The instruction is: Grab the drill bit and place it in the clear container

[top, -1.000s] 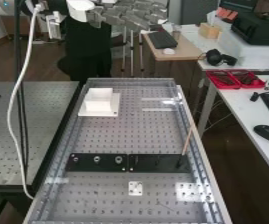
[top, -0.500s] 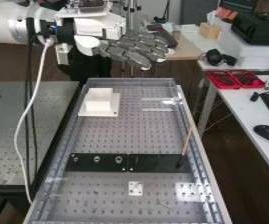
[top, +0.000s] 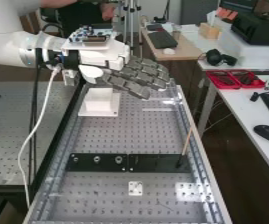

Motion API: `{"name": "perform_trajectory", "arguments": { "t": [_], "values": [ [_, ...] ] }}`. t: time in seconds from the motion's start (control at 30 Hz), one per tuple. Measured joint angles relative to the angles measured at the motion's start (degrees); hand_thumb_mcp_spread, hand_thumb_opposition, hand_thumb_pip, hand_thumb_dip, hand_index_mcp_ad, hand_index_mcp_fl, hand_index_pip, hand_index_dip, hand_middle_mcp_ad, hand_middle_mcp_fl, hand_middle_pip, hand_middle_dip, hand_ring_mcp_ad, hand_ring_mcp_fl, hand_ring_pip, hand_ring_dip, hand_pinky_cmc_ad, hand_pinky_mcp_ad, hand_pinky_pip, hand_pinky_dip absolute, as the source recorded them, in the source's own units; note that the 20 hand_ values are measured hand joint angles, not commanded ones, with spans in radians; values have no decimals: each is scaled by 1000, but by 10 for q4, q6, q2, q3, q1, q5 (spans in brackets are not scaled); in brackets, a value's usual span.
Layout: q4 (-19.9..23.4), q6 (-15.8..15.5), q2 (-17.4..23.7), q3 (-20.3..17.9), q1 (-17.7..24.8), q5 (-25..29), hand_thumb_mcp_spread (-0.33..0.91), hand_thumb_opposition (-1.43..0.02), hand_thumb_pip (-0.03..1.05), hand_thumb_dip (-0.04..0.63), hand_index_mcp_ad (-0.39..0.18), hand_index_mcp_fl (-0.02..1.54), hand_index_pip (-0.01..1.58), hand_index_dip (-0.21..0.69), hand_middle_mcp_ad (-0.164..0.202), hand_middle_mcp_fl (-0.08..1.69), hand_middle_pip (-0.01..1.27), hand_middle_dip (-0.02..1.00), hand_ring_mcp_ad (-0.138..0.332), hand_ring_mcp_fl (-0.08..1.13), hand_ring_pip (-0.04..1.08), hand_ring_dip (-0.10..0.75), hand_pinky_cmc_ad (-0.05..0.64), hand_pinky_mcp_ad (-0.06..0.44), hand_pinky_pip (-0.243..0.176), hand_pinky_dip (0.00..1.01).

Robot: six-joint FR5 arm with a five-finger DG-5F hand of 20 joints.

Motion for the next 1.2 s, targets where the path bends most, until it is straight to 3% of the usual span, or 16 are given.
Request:
{"name": "perform_trajectory", "arguments": {
  "t": [0.13,0.43,0.67,0.7,1.2],
  "values": [
    [28,7,-17,-7,-4,10,264,-689,431,42,86,126,101,267,171,106,168,65,166,30,98,0,248,232,-108,380],
    [78,23,-56,-17,-9,25,283,-709,518,96,49,166,99,269,168,115,152,112,154,16,89,7,239,220,-108,384],
    [141,41,-88,-31,-9,47,325,-726,574,159,24,237,368,216,164,131,140,143,143,3,94,17,232,201,-108,384],
    [144,42,-93,-31,-10,50,342,-730,620,157,24,265,438,216,164,134,143,148,143,0,94,24,230,197,-108,387],
    [117,58,-163,14,-21,52,358,-771,668,206,-9,302,1108,183,162,138,134,176,148,0,94,30,215,176,-108,311]
  ]
}}
